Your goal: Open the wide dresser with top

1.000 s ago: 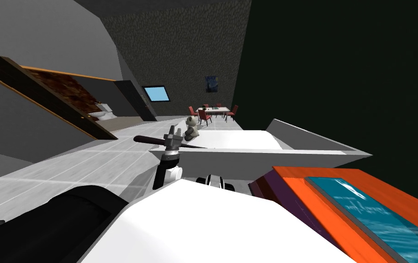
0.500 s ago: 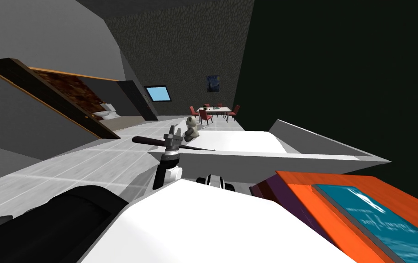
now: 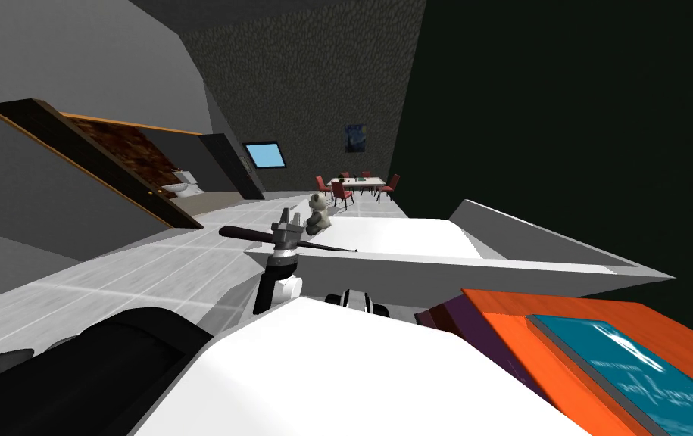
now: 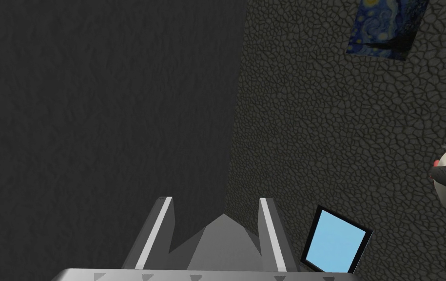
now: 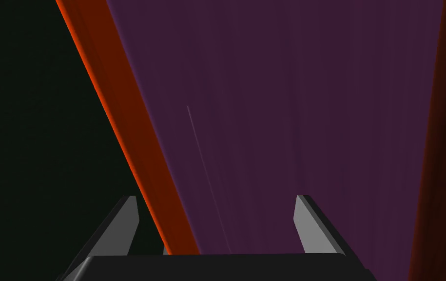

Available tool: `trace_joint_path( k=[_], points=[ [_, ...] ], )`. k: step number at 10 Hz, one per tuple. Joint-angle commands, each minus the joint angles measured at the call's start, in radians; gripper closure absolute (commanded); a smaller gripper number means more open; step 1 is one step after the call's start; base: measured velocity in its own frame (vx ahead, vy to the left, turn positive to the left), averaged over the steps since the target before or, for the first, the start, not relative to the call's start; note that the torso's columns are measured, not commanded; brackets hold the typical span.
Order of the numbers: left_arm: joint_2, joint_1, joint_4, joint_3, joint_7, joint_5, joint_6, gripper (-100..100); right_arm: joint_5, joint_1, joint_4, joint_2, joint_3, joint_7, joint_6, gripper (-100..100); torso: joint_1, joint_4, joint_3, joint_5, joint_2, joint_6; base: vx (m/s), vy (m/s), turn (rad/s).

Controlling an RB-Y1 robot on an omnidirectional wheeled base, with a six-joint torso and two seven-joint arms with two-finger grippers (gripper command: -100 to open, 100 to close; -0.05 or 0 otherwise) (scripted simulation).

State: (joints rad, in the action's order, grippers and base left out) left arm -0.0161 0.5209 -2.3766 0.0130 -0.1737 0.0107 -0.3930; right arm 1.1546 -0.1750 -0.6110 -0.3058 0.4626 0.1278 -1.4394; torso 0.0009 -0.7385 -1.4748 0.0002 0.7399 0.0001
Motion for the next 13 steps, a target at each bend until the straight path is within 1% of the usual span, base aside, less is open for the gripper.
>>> trace_joint_path(
  k=[1,3,5,6,7,8,11,12,13],
  points=[
    [0.000,0.000,0.000,0.000,0.000,0.000,0.000,0,-0.002,0.000,-0.013,-0.007,-0.002,0.012,0.002,100,0.000,0.000,0.000,0.000,-0.001,0.000,-0.016,0.100,-0.008],
    [0.000,0.000,0.000,0.000,0.000,0.000,0.000,0,-0.004,0.000,-0.027,-0.014,-0.004,0.025,0.005,100,0.006,0.000,-0.001,0.002,-0.002,0.000,-0.025,0.191,-0.014],
    [0.000,0.000,0.000,0.000,0.000,0.000,0.000,0,-0.007,0.000,-0.045,-0.023,-0.006,0.041,0.008,100,0.002,0.000,0.000,0.001,-0.001,0.000,-0.057,0.226,-0.014],
    [0.000,0.000,0.000,0.000,0.000,0.000,0.000,0,-0.006,0.001,-0.037,-0.019,-0.005,0.034,0.007,100,-0.001,0.000,-0.001,0.000,-0.001,0.000,-0.028,0.108,-0.011],
    [0.000,0.000,0.000,0.000,0.000,0.000,0.000,0,-0.018,0.010,-0.036,-0.049,-0.018,0.049,0.029,-100,-0.008,0.001,-0.002,-0.002,-0.003,0.000,0.017,-0.013,0.037],
    [0.000,0.000,0.000,0.000,0.000,0.000,0.000,0,-0.023,0.014,-0.036,-0.061,-0.023,0.055,0.038,-100,-0.012,0.001,-0.003,-0.003,-0.005,0.000,0.038,-0.076,0.035],
    [0.000,0.000,0.000,0.000,0.000,0.000,0.000,0,-0.044,0.030,-0.035,-0.112,-0.044,0.079,0.075,-100,-0.001,0.001,-0.001,0.000,-0.002,0.000,0.037,-0.076,0.043],
    [0.000,0.000,0.000,0.000,0.000,0.000,0.000,0,-0.044,0.030,-0.035,-0.112,-0.044,0.079,0.075,-100,0.001,0.000,-0.001,0.000,-0.001,0.000,0.012,-0.034,0.042],
    [0.000,0.000,0.000,0.000,0.000,0.000,0.000,0,-0.042,0.036,-0.020,-0.109,-0.043,0.070,0.078,-100,0.003,0.000,0.000,0.001,0.000,0.000,0.003,-0.009,0.010]
  ],
)
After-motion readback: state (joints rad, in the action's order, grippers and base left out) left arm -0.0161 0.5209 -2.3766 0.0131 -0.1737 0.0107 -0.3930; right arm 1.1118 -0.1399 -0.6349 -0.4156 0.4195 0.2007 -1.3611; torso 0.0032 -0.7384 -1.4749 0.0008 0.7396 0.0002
